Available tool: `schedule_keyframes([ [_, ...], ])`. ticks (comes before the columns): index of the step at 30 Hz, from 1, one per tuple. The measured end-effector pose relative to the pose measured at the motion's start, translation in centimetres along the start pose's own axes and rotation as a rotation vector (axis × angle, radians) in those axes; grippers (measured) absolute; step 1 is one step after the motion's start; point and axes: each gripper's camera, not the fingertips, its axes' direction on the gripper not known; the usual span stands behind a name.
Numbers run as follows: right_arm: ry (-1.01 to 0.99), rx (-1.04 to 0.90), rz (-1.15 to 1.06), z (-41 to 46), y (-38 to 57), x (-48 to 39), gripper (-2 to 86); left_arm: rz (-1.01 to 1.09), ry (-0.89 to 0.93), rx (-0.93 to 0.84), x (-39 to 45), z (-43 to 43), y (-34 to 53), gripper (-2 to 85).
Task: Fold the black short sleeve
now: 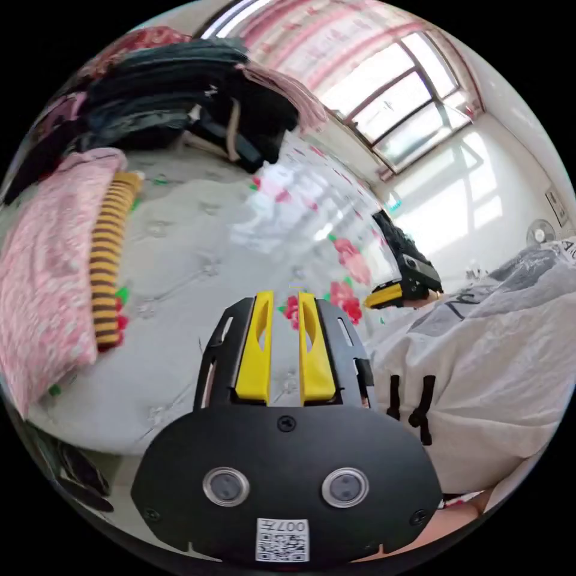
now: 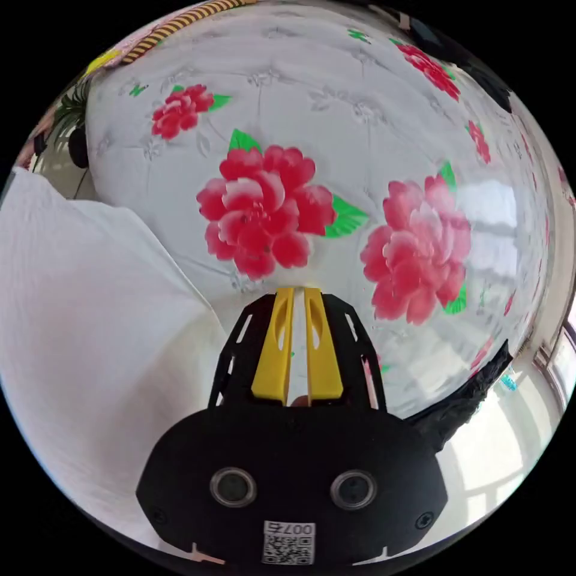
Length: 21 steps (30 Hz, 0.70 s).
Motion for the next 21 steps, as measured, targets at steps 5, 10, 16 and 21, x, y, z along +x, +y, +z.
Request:
schedule_keyframes([
  [5,0.052,0.200,0.203,-0.5,1.1,-2.2,0.1,0.203,0.019,-0.249,7.6,11.5,-6.1,5.2],
  [10,-0.203,0.372,0.290,-1.3,2.7,1.4,1.2,0.226,-0.131,-0.410,13.4,19.0,-7.9,2.1],
  [16,-0.351,0.562,0.824,0.3,14.2,11.9,4.9,0.122,-0.336,-0.613,15.6,27.2,-5.5,0.0],
  [21,-0.155,0.559,1.247,3.6,29.0,19.8,7.3,0.159,-0.443,-0.573,16.8,28.7,-5.4,-0.2],
])
